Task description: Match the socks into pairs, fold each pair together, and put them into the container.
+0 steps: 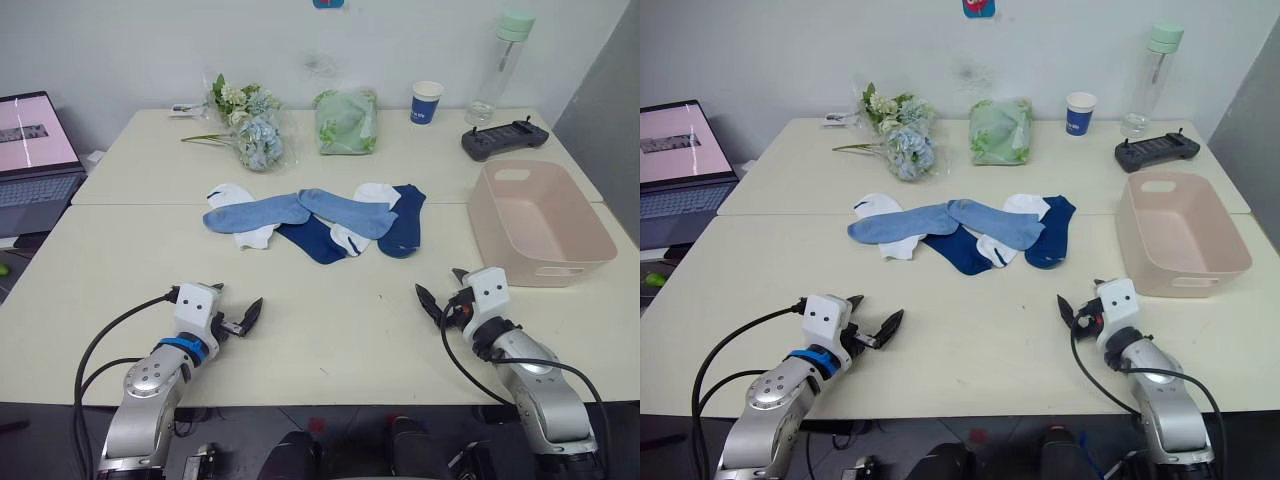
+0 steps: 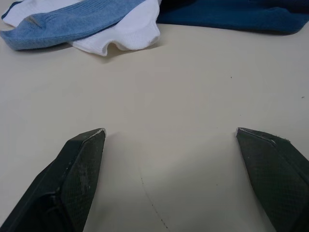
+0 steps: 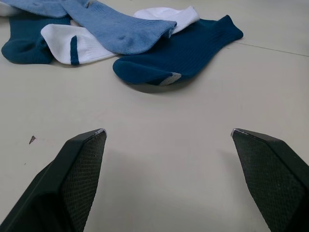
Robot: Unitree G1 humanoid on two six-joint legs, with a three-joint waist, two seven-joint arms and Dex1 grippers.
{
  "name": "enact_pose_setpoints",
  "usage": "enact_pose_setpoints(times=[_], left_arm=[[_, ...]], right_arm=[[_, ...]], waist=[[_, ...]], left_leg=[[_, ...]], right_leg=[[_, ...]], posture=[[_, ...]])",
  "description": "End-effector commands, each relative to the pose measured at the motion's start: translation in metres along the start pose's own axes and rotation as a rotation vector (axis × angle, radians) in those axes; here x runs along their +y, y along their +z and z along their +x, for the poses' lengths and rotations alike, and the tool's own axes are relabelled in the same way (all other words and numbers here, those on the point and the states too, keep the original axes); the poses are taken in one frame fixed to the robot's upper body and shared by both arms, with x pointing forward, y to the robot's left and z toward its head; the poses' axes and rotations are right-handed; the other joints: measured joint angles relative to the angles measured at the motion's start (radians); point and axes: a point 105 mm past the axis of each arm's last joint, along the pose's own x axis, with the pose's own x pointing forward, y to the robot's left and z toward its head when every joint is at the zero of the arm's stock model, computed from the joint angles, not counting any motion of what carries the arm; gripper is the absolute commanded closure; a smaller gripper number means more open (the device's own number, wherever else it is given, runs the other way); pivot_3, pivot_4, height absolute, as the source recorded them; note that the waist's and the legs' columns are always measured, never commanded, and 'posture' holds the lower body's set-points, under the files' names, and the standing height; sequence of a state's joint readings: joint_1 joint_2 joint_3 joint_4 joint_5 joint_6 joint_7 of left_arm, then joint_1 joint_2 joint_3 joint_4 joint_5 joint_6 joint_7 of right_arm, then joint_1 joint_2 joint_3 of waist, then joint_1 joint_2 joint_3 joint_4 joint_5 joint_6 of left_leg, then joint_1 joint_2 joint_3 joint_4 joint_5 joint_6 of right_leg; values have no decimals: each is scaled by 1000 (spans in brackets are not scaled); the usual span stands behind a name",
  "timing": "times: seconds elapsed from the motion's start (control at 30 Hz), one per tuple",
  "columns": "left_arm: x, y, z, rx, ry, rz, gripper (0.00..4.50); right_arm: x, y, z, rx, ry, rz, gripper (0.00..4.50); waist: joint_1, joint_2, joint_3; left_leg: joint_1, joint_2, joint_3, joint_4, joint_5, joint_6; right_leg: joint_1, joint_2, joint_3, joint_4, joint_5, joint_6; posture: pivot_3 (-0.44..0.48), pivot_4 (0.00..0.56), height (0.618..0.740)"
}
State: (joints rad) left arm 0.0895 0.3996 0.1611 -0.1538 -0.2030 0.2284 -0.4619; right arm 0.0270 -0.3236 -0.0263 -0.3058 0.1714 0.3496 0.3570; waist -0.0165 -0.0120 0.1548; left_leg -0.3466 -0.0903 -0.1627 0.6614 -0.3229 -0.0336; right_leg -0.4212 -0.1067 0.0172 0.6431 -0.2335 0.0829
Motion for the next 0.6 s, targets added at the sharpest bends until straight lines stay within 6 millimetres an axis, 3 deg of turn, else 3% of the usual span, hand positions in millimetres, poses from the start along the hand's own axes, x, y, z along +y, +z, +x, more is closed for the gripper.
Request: enact_pose_setpoints(times=[0.03, 0.6], left_arm=[[8, 9, -6, -22, 26, 30, 0], [12, 9, -10, -24, 39, 39, 0]], right_arm=[[1, 11, -1, -43, 8, -12, 38], [4, 8, 2, -43, 25, -13, 38]], waist=[[0, 0, 0], [-1, 0, 0]], left_leg=[[0, 0, 0, 0, 0, 0], [0, 0, 0, 0, 0, 0]], right_leg=[[0, 0, 0, 0, 0, 0], [0, 0, 0, 0, 0, 0]], posture=[[0, 150, 740], [0, 150, 740]])
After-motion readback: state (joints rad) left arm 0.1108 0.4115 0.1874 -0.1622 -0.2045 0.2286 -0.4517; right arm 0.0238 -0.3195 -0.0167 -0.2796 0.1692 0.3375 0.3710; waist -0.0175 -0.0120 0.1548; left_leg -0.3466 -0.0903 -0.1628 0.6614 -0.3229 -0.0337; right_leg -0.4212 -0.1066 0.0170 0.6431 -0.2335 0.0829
